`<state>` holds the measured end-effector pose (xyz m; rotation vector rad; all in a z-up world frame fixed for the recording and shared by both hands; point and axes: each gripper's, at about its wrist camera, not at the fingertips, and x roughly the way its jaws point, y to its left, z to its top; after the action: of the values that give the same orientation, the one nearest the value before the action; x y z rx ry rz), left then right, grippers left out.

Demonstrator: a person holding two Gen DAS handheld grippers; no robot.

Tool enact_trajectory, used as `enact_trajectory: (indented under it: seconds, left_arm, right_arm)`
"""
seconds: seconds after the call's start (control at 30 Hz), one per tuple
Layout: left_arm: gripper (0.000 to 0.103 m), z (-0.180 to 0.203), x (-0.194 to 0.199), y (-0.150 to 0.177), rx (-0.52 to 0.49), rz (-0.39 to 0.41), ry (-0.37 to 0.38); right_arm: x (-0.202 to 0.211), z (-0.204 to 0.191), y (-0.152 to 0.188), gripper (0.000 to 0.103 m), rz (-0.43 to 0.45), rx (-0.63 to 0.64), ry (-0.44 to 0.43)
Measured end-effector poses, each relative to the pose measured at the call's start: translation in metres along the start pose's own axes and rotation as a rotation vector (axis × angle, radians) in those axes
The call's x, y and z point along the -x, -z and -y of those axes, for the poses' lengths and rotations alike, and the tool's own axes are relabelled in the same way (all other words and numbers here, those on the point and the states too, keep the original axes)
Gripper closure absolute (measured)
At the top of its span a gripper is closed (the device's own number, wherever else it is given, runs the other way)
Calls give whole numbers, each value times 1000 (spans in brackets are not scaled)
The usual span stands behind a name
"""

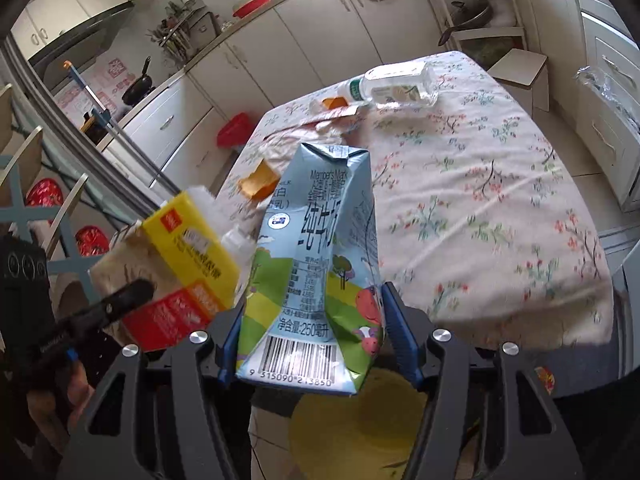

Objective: Collect trash
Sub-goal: 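Carry bag and carton over the yellow bucket and open both grippers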

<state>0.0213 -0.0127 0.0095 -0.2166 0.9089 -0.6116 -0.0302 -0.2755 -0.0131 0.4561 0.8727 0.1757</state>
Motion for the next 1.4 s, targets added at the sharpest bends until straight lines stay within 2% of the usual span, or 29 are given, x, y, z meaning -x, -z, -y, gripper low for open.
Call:
enact_trajectory:
  seconds: [0.4,0.6,0.87,1.03,1.07,1.1,1.13,1.2,1.23,1.27,1.4]
  left_arm:
    - [98,26,30,41,-68,-29,-10]
    - [98,21,18,81,-41,-132,8]
    - [98,-1,-21,126,38,-313,7]
    - [97,-1,-50,142,27,-415,-34]
    - [95,-1,-55,145,30,-435,-45]
    - [87,-1,-58,149,29,-457,-44]
    - [85,0,-59,150,28,-460,-46]
    - [68,-1,-56,150,25,-448,-66]
    - [54,-3,-53,148,30,-434,-70]
    - [44,-6,-51,146,37,-418,-77]
    - [34,-9,-44,141,57,-380,-80]
  right_arm:
    - [11,-11,66,43,-113,23,-1]
    - [-6,-5,97,43,-244,-25,4]
    - [-30,-5,126,43,-382,-8,56]
    - [-49,-7,134,43,-449,12,88]
    - [-52,-8,135,42,-460,18,94]
    - [-55,-8,136,42,-473,24,98]
    - [-56,-8,138,41,-478,24,104]
    - [-54,-5,138,38,-476,11,118]
    - [-54,-3,138,37,-473,-1,118]
    - [-53,-2,137,34,-466,-8,116]
    - [-49,-3,137,30,-436,0,108]
